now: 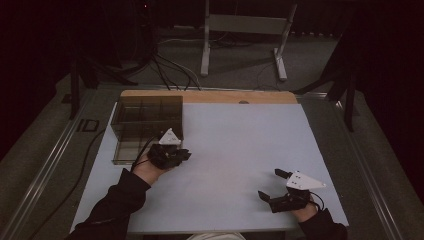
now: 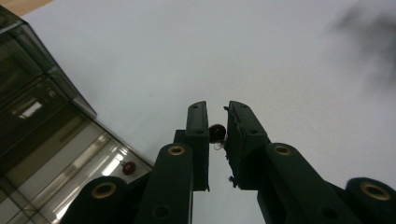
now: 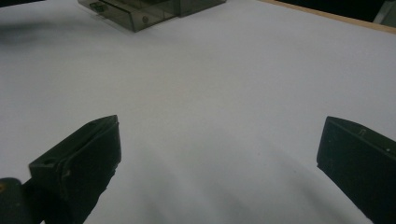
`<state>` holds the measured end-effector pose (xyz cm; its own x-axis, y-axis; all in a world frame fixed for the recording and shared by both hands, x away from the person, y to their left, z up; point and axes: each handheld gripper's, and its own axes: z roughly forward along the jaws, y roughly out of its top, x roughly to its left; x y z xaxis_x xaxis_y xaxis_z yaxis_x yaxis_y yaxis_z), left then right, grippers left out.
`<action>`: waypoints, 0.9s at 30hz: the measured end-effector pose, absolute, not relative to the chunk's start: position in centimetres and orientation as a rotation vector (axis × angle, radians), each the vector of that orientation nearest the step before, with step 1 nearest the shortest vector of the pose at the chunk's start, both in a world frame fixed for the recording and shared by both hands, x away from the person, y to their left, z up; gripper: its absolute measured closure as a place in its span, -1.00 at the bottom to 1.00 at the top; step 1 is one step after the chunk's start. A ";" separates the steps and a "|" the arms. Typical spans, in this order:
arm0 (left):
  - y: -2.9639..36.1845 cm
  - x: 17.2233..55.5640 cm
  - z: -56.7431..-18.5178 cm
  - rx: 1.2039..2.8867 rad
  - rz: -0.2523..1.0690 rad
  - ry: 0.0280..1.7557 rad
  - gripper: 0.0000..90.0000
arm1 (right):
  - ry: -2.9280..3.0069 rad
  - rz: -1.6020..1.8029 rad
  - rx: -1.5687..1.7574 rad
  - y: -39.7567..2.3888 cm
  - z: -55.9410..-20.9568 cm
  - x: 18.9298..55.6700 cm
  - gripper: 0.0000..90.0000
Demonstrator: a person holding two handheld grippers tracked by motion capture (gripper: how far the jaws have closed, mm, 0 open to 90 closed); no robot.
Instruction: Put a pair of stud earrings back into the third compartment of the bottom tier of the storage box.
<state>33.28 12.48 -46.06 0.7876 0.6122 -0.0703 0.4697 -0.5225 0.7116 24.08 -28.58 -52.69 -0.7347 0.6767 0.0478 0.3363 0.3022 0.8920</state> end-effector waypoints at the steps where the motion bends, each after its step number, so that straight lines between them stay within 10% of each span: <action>1: 12.6 33.4 -46.0 2.215 0.245 0.802 0.80 | 2.237 1.408 0.913 -28.6 -52.7 24.1 -1.00; 27: 14.8 34.5 -45.3 2.166 0.297 0.877 0.80 | 2.244 1.399 0.912 -28.5 -52.7 24.1 -1.00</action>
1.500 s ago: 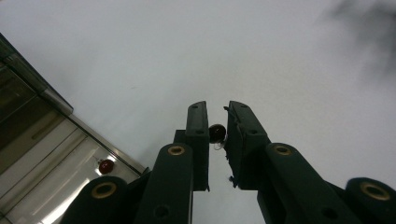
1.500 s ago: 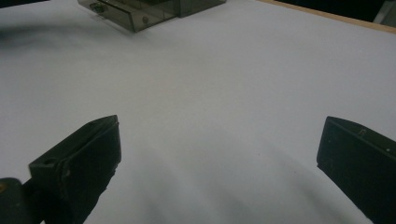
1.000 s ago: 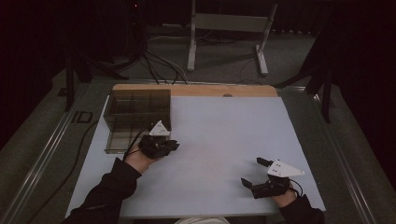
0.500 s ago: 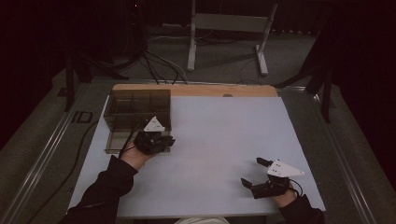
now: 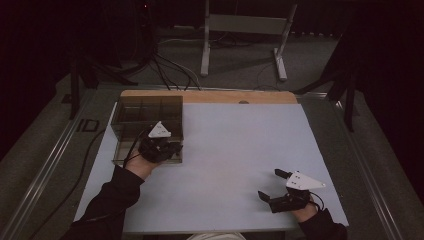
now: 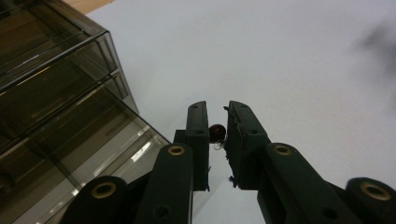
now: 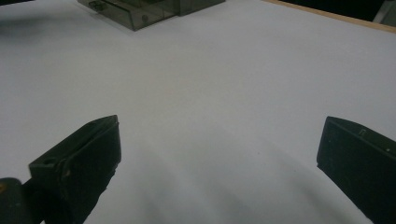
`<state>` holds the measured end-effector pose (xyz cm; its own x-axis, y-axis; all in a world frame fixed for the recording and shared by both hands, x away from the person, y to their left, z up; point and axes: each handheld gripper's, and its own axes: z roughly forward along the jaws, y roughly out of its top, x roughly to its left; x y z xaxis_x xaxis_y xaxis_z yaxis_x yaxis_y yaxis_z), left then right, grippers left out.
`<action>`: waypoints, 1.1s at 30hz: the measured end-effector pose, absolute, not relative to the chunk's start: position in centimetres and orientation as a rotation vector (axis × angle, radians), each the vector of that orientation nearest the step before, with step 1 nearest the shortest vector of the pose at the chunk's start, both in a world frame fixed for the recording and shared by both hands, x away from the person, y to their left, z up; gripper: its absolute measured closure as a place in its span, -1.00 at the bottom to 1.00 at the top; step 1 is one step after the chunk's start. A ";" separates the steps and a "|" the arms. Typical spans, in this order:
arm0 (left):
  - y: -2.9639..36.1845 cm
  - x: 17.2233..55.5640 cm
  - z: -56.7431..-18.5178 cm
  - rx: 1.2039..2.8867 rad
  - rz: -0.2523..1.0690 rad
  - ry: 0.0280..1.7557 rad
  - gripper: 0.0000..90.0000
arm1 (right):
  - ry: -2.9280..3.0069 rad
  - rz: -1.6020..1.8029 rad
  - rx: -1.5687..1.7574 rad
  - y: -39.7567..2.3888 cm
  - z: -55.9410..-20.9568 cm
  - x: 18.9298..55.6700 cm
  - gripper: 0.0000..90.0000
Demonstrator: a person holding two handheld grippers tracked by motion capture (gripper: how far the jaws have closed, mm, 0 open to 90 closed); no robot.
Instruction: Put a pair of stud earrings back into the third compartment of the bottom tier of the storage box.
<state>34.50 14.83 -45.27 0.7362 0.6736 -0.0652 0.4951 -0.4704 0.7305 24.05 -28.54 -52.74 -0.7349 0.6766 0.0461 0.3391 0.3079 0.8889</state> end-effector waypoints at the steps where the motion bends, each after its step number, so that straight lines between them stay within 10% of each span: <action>1: 14.9 34.6 -45.3 2.163 0.299 0.884 0.80 | 2.241 1.403 0.914 -28.5 -52.7 24.1 -1.00; 33: 17.2 36.6 -47.9 2.137 0.295 1.046 0.80 | 2.237 1.406 0.912 -28.6 -52.7 24.1 -1.00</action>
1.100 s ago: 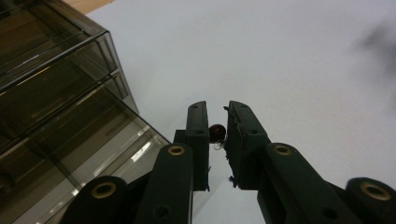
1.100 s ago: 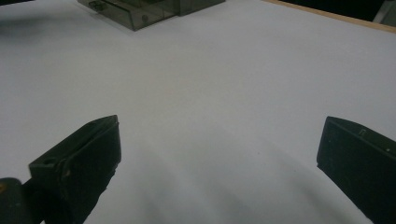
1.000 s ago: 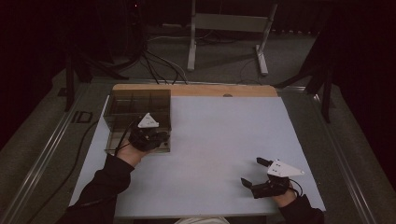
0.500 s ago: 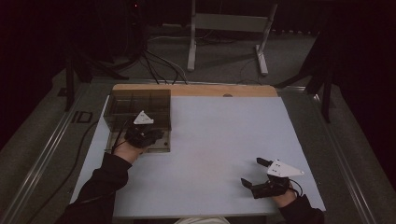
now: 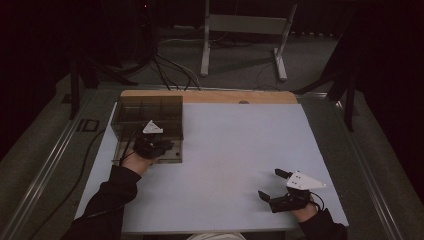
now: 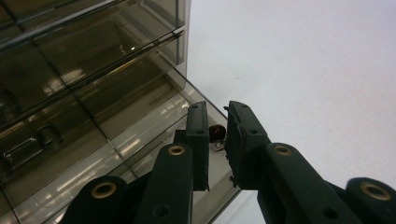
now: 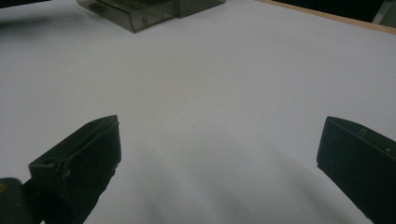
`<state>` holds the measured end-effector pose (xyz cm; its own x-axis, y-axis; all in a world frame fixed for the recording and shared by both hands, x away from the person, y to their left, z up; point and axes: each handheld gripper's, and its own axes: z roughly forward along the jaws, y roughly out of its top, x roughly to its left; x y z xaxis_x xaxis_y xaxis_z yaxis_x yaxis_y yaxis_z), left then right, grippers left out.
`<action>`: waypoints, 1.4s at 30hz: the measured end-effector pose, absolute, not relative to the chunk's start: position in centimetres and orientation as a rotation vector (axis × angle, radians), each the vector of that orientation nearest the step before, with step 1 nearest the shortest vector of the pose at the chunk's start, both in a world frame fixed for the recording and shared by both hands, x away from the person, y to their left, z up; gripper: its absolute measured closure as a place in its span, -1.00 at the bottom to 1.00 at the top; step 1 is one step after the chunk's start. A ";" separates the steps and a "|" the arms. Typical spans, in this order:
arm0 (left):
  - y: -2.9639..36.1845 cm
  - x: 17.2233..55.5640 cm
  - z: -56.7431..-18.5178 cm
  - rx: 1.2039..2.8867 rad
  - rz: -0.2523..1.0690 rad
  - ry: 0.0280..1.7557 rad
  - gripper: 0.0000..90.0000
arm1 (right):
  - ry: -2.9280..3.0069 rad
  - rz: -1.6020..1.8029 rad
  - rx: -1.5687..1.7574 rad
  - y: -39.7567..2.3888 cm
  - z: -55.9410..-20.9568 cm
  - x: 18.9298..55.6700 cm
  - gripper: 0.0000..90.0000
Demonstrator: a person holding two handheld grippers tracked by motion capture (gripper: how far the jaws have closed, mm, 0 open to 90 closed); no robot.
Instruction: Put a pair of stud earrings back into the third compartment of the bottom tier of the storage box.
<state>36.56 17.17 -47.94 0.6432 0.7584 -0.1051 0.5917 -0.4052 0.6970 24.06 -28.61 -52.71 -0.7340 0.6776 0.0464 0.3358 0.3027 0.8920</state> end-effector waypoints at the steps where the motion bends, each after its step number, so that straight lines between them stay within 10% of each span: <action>1: 17.2 36.6 -48.0 2.138 0.294 1.050 0.80 | 2.239 1.403 0.915 -28.6 -52.7 24.0 -1.00; 33: 16.7 37.2 -49.8 2.204 0.277 1.112 0.79 | 2.239 1.401 0.915 -28.7 -52.7 24.0 -1.00; 42: 16.8 36.7 -48.8 2.155 0.314 1.124 0.36 | 2.238 1.402 0.916 -28.6 -52.7 24.0 -1.00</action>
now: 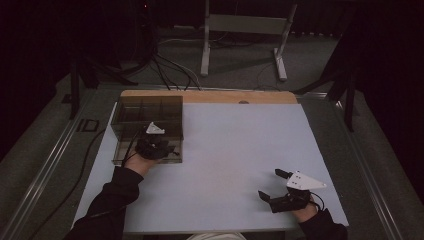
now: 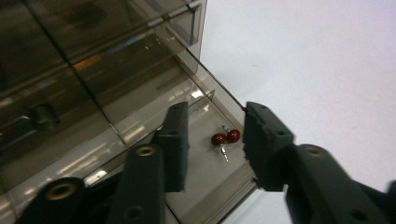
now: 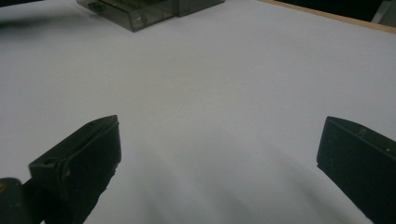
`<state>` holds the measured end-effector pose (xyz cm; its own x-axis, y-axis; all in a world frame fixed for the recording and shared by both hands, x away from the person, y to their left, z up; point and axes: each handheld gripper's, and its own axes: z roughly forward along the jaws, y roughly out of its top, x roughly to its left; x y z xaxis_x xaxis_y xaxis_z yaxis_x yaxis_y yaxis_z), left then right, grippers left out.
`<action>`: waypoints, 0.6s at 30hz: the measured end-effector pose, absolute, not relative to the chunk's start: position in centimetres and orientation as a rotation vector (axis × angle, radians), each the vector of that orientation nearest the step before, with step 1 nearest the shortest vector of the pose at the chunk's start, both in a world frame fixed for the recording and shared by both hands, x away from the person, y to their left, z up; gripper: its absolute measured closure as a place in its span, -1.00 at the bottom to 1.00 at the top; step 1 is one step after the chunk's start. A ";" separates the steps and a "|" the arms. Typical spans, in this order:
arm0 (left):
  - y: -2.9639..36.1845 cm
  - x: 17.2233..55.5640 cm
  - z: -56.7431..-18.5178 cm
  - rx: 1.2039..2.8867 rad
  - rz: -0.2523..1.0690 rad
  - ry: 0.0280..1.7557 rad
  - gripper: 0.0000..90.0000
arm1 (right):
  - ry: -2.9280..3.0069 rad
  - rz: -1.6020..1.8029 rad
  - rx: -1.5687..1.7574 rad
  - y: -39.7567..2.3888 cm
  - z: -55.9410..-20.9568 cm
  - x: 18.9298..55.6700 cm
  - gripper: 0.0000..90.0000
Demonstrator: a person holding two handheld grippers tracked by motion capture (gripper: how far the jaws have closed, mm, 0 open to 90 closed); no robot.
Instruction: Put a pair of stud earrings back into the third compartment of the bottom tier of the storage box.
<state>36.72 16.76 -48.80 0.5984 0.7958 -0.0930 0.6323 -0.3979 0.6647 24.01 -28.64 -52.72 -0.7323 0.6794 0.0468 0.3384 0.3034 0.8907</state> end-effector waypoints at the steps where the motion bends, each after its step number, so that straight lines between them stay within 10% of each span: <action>1: 16.8 36.6 -48.6 2.148 0.319 1.118 0.33 | 2.239 1.401 0.915 -28.6 -52.7 24.0 -1.00; 18: 17.3 35.1 -47.5 2.077 0.344 1.102 -0.30 | 2.241 1.402 0.916 -28.6 -52.7 24.0 -1.00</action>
